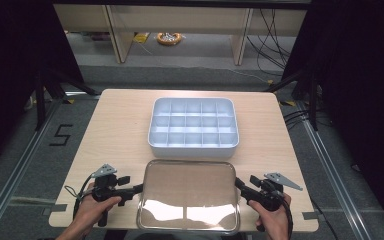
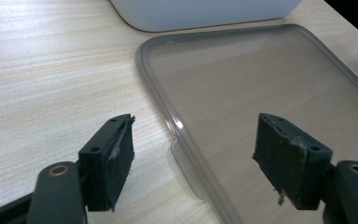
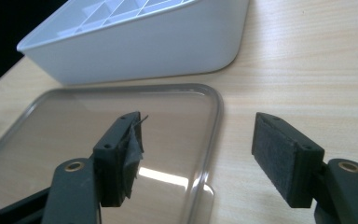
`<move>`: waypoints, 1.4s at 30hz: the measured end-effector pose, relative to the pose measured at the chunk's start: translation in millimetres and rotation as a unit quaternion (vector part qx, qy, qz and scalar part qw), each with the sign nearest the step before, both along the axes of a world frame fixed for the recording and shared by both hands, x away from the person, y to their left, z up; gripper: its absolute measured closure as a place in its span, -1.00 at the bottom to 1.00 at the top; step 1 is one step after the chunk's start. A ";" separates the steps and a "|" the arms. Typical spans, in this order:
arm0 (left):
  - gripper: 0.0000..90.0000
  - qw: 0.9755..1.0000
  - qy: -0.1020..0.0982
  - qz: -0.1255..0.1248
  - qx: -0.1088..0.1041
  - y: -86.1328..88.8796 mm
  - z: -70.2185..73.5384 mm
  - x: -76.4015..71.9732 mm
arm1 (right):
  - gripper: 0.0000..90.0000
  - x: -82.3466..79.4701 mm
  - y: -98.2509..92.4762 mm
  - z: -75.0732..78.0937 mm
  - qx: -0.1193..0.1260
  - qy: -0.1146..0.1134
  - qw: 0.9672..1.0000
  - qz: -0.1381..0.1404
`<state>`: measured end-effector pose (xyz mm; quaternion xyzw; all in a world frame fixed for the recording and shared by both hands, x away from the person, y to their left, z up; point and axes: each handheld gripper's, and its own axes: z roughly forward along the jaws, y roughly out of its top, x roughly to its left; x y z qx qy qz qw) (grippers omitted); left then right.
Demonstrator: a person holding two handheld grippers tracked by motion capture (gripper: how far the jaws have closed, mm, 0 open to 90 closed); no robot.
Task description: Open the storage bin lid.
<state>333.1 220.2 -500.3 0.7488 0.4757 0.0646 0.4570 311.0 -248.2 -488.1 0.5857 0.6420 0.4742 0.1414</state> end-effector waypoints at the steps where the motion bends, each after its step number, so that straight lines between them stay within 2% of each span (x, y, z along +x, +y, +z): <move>1: -0.44 1.000 0.004 0.003 -0.006 -0.2 -0.6 -0.1 | -0.28 0.2 -1.3 -0.5 -0.007 -0.008 1.000 0.008; 3: -0.45 1.000 0.007 0.002 -0.006 0.1 -0.9 -1.0 | -0.32 -0.3 -2.9 -1.9 -0.021 -0.016 1.000 0.015; 6: -0.50 1.000 0.005 -0.009 -0.009 1.3 -0.3 -3.2 | -0.38 -1.4 -4.4 -2.5 -0.017 -0.020 0.999 0.020; 8: -0.52 1.000 0.005 -0.005 -0.013 0.5 0.0 -4.7 | -0.40 -3.5 -4.0 -0.7 -0.011 -0.013 1.000 0.021; 10: -0.55 1.000 0.001 -0.010 -0.006 1.1 0.8 -7.0 | -0.47 -6.4 -3.8 -0.1 -0.014 -0.008 1.000 0.025; 11: -0.59 1.000 0.000 -0.007 -0.008 0.7 1.3 -10.6 | -0.53 -9.2 -2.8 -0.2 -0.009 0.006 1.000 0.022; 12: -0.61 1.000 -0.001 -0.017 -0.005 2.7 1.9 -11.9 | -0.54 -9.2 -3.4 -1.8 -0.014 0.001 1.000 0.025; 14: -0.64 1.000 -0.001 -0.015 -0.008 3.0 2.0 -13.2 | -0.55 -9.4 -6.1 -2.3 -0.020 -0.006 0.999 0.035; 15: -0.66 1.000 -0.004 -0.017 -0.004 5.2 2.2 -15.6 | -0.56 -15.4 -4.2 1.2 -0.007 0.020 1.000 0.022; 16: -0.66 1.000 -0.005 -0.015 -0.007 5.6 2.2 -16.8 | -0.57 -12.5 -7.2 -2.6 -0.023 -0.013 0.999 0.034; 17: -0.66 1.000 -0.006 -0.020 -0.010 6.6 2.0 -17.7 | -0.58 -14.5 -7.3 -1.5 -0.019 -0.006 0.999 0.035; 19: -0.66 1.000 -0.001 -0.018 -0.014 6.6 2.5 -19.2 | -0.58 -15.9 -7.2 -1.6 -0.019 -0.007 0.999 0.035; 20: -0.66 1.000 -0.005 -0.028 -0.013 8.1 3.5 -21.0 | -0.58 -20.0 -7.6 -0.6 -0.030 -0.003 0.999 0.038; 21: -0.66 0.999 -0.007 -0.029 -0.014 8.2 3.5 -22.4 | -0.58 -20.9 -7.0 -1.7 -0.031 -0.011 0.999 0.040; 23: -0.66 0.999 -0.006 -0.033 -0.015 8.5 3.7 -24.7 | -0.58 -25.9 -4.8 -0.5 -0.023 -0.002 0.999 0.036; 25: -0.66 0.999 -0.007 -0.034 -0.016 8.4 3.5 -25.8 | -0.58 -26.3 -6.8 -1.4 -0.026 -0.010 0.999 0.047; 26: -0.66 0.999 -0.011 -0.033 -0.011 8.5 3.7 -28.4 | -0.57 -29.2 -7.2 -2.0 -0.030 -0.011 0.998 0.046; 27: -0.66 0.999 -0.017 -0.035 -0.002 9.0 4.3 -29.8 | -0.57 -31.7 -5.6 -1.5 -0.024 0.000 0.999 0.040; 28: -0.66 0.999 -0.022 -0.034 0.004 8.8 5.0 -31.5 | -0.57 -31.2 -7.1 -2.5 -0.031 -0.008 0.998 0.048; 30: -0.66 0.999 -0.028 -0.036 0.001 8.3 4.8 -34.8 | -0.56 -33.5 -8.0 -2.7 -0.034 -0.013 0.998 0.048; 31: -0.66 0.999 -0.028 -0.036 0.001 8.3 4.8 -34.8 | -0.56 -33.5 -8.0 -2.7 -0.034 -0.013 0.998 0.048; 32: -0.66 0.999 -0.024 -0.032 -0.008 7.7 4.3 -37.8 | -0.56 -35.9 -8.6 -2.0 -0.036 -0.010 0.998 0.049; 33: -0.66 0.999 -0.023 -0.033 -0.003 8.1 4.3 -39.8 | -0.56 -36.4 -9.1 -2.0 -0.038 -0.012 0.998 0.049; 37: -0.66 0.999 -0.023 -0.031 -0.006 7.4 4.0 -44.4 | -0.55 -39.7 -9.4 -1.5 -0.041 -0.016 0.998 0.051; 38: -0.66 0.999 -0.025 -0.034 -0.005 7.2 4.2 -47.3 | -0.54 -44.7 -6.0 -0.1 -0.031 -0.006 0.999 0.033; 39: -0.66 0.999 -0.025 -0.034 -0.005 7.2 4.2 -47.3 | -0.54 -44.7 -6.0 -0.1 -0.031 -0.006 0.999 0.033; 40: -0.66 0.999 -0.028 -0.038 -0.009 6.9 4.0 -50.0 | -0.53 -45.8 -8.9 -0.1 -0.047 -0.028 0.998 0.041; 41: -0.66 0.999 -0.025 -0.039 -0.010 6.9 4.4 -51.8 | -0.53 -47.1 -8.1 0.7 -0.039 -0.024 0.998 0.041; 42: -0.66 0.999 -0.025 -0.039 -0.010 6.9 4.4 -51.8 | -0.53 -49.9 -6.3 1.8 -0.027 -0.021 0.999 0.030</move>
